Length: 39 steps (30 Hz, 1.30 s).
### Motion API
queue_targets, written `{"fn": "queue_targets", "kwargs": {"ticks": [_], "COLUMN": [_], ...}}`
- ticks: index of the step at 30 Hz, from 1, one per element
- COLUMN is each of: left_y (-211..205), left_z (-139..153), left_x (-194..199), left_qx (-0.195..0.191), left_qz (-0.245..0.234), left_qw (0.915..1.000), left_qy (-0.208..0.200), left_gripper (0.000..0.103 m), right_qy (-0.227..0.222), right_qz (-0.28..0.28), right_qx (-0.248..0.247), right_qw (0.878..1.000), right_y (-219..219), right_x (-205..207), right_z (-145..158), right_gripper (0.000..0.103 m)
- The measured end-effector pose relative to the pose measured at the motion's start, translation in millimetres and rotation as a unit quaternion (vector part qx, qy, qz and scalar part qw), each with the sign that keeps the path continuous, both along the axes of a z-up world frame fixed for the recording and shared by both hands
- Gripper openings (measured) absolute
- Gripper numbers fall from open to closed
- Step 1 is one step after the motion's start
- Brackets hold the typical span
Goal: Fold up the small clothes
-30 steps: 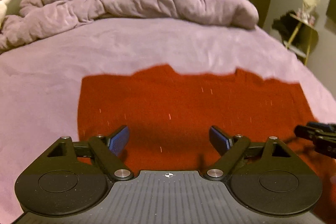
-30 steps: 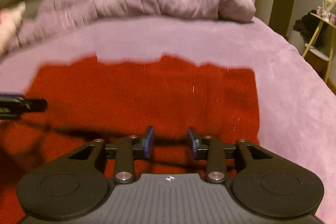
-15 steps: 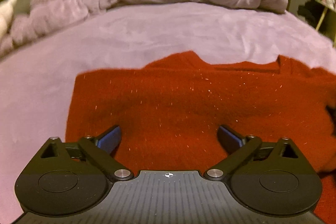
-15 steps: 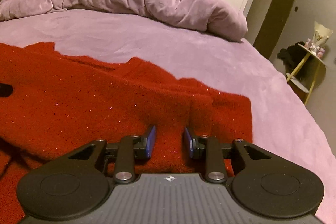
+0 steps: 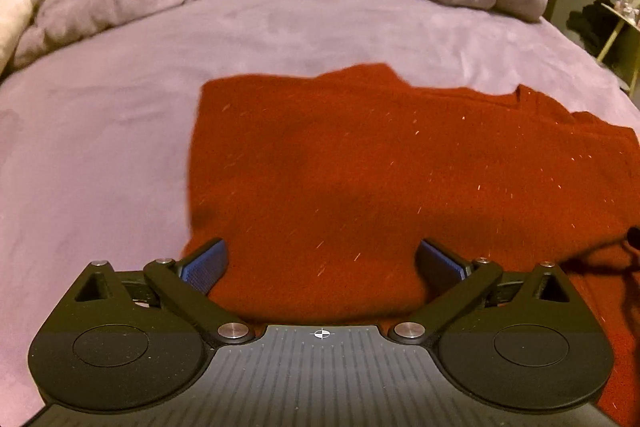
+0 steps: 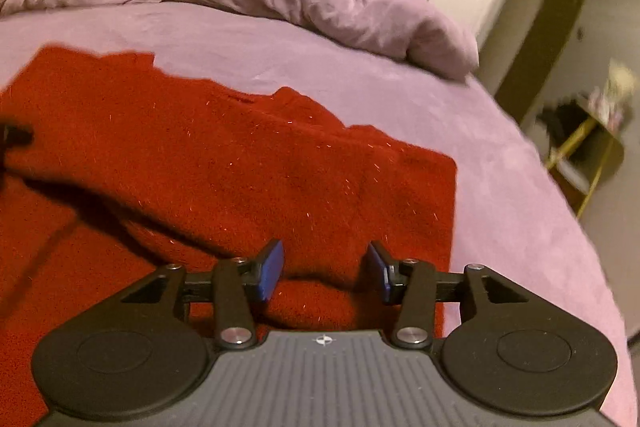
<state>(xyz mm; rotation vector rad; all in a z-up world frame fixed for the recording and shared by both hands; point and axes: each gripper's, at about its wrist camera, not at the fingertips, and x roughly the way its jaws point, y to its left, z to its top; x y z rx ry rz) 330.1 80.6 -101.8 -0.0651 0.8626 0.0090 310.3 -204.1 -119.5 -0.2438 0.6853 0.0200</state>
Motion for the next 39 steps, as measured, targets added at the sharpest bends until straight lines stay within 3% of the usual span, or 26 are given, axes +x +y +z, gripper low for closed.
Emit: {"fn": "queue_targets", "kwargs": {"ticks": [4, 8, 11, 15, 18, 21, 22, 26, 28, 32, 39], "left_y": [11.3, 31.4, 50.5, 71.5, 82.0, 84.5, 85.3, 89.6, 93.8, 100.5, 104.0], "left_z": [17.9, 27.4, 19.5, 11.2, 6.3, 2.0, 0.4, -2.6, -1.9, -0.7, -3.5], "left_x": [-50.4, -141.5, -198.9, -245.1, -262.1, -267.5, -268.3, -269.9, -269.7, -268.4, -255.6], "left_qx": [0.024, -0.016, -0.028, -0.056, -0.081, -0.083, -0.089, -0.117, -0.131, -0.153, -0.162], "left_qz": [-0.024, -0.049, -0.028, 0.005, 0.022, 0.026, 0.026, 0.027, 0.027, 0.008, -0.046], "left_qw": [0.9994, 0.9986, 0.9983, 0.9956, 0.9928, 0.9916, 0.9904, 0.9866, 0.9842, 0.9792, 0.9699], "left_qy": [0.011, 0.008, 0.042, 0.074, 0.085, 0.095, 0.102, 0.111, 0.116, 0.134, 0.176], "left_gripper": [0.103, 0.103, 0.103, 0.103, 0.102, 0.095, 0.089, 0.081, 0.066, 0.046, 0.051], "right_qy": [0.008, 0.035, 0.060, 0.081, 0.102, 0.107, 0.107, 0.113, 0.116, 0.126, 0.183], "right_qz": [0.002, -0.011, -0.061, -0.101, -0.122, -0.129, -0.128, -0.118, -0.108, -0.102, -0.085], "right_qx": [0.059, 0.104, 0.125, 0.153, 0.179, 0.223, 0.226, 0.233, 0.232, 0.251, 0.269], "right_qw": [0.998, 0.994, 0.989, 0.980, 0.971, 0.960, 0.960, 0.959, 0.960, 0.954, 0.942], "right_y": [-12.2, -34.3, -62.7, -91.4, -105.9, -113.7, -113.7, -113.7, -112.9, -118.9, -125.7], "right_x": [-67.1, -160.9, -227.0, -277.7, -290.3, -292.0, -292.1, -292.5, -293.9, -291.4, -272.6], "right_z": [18.4, 20.2, 19.4, 17.3, 9.6, 4.7, 3.8, 3.3, 5.1, 6.6, 2.0], "right_gripper": [0.055, 0.054, 0.053, 0.052, 0.051, 0.045, 0.044, 0.031, 0.022, 0.020, 0.027]}}
